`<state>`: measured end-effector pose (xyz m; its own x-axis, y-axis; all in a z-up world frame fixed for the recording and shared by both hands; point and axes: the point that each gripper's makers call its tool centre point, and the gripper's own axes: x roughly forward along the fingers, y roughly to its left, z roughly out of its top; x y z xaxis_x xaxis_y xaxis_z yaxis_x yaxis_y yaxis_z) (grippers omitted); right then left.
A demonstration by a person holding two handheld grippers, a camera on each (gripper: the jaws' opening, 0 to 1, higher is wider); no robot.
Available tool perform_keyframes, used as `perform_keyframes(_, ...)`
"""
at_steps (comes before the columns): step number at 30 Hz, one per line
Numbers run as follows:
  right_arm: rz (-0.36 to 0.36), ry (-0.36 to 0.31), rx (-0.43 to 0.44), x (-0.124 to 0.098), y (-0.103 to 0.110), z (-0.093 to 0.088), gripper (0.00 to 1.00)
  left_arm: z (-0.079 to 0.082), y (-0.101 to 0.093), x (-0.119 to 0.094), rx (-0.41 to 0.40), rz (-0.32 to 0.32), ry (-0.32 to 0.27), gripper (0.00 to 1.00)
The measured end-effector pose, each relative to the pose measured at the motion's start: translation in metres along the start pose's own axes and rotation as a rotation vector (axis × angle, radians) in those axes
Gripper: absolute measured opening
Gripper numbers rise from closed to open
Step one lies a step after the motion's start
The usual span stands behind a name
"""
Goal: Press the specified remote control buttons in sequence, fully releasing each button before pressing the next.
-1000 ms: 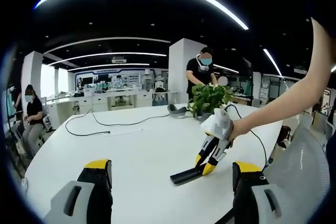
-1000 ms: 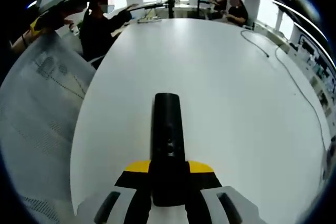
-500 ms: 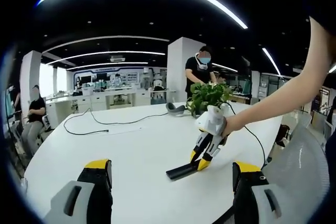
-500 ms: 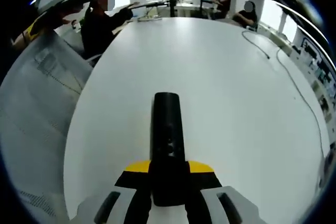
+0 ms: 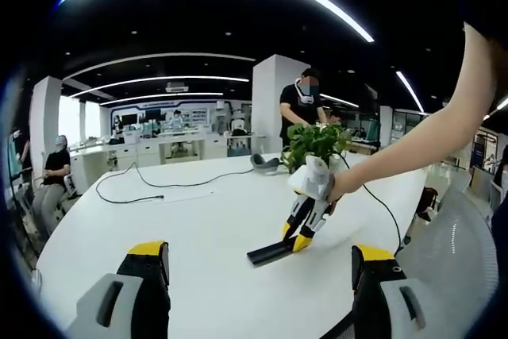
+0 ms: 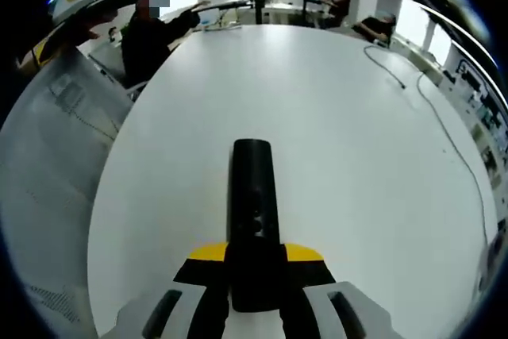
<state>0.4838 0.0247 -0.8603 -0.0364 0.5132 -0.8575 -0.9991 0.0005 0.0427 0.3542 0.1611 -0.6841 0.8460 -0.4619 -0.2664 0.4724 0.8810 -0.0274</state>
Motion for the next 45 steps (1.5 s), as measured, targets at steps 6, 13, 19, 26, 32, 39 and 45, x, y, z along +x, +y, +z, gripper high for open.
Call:
perform_keyframes(6,0.001,0.009,-0.009,0.0,-0.005,0.0,0.2,0.0,0.0,0.0,0.003,0.001,0.003,1.0)
perform_keyframes(13,-0.018,0.0,0.038,0.0,-0.007,0.002,0.21,0.0,0.0,0.0,0.004,0.004,0.001,1.0)
perform_keyframes(19,-0.021,-0.144,0.32,-0.002,-0.007,0.01,0.23,0.001,0.002,-0.001,0.01,0.013,-0.005,1.0)
perform_keyframes(26,-0.089,-0.343,0.496,-0.013,-0.014,0.016,0.37,-0.001,0.002,0.0,0.016,0.012,0.006,1.0)
perform_keyframes(32,-0.202,-0.487,0.535,-0.044,-0.019,0.026,0.51,-0.001,0.0,0.0,0.017,0.003,0.01,1.0)
perform_keyframes(39,-0.321,-0.543,0.498,-0.077,-0.014,0.028,0.58,-0.001,-0.001,0.001,0.019,-0.006,0.01,1.0)
perform_keyframes(45,-0.454,-0.56,0.473,-0.106,-0.005,0.031,0.7,0.0,-0.002,0.0,0.025,-0.006,0.004,1.0)
